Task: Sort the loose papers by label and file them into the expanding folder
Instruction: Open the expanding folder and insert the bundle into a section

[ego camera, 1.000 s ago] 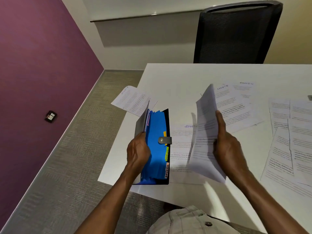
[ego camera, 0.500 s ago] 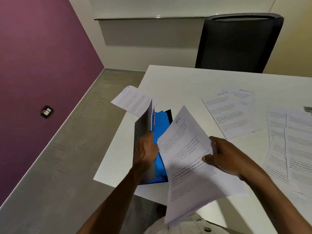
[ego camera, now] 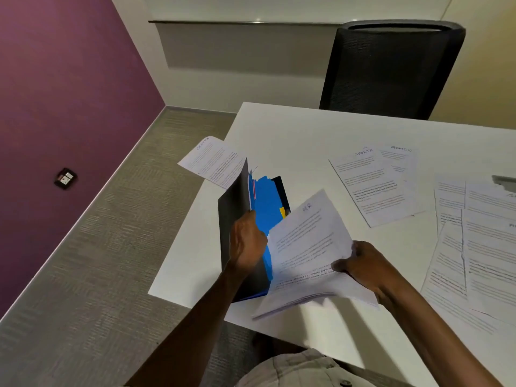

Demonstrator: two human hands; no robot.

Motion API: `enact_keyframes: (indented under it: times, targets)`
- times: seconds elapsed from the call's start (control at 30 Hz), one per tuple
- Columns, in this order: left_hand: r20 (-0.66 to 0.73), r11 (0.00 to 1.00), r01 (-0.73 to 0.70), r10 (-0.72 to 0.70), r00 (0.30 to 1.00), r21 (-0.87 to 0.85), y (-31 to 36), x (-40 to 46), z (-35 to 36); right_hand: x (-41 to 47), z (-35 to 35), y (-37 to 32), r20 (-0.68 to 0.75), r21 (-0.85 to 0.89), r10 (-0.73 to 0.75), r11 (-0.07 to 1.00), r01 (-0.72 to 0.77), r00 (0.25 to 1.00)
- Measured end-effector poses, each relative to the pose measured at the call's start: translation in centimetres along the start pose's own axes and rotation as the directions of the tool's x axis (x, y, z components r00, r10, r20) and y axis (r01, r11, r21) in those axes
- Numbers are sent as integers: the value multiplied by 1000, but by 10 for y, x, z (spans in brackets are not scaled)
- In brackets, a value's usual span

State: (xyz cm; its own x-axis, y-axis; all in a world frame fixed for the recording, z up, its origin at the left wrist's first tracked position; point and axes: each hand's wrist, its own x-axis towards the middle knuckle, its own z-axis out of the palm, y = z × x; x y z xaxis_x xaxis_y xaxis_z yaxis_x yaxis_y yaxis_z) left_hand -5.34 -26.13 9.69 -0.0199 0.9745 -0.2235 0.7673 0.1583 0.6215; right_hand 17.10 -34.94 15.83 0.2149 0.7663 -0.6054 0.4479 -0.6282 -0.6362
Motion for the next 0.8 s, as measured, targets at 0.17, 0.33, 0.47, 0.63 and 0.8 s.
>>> enact_keyframes:
  times: [0.17,0.33,0.47,0.63,0.8]
  targets:
    - [-1,1000,5,-5,1000,-31,-2,3,0,-9,0,24,-82,134,-2,991,13,997]
    - [-3,999,7,-8,1000,-31,-2,1,-2,-20,-12,36,-87,249,-40,967,60,995]
    - [-17,999,-24,24,1000,-28,-4,0,-3,-15,-26,50,-46,254,-15,967,26,999]
    - [-14,998,-33,32,999,-45,-7,1,-5,-13,-42,60,-42,329,5,944,9,999]
    - [4,998,-33,33,999,-47,-6,-2,-6,-9,-46,67,-23,429,44,903,-30,999]
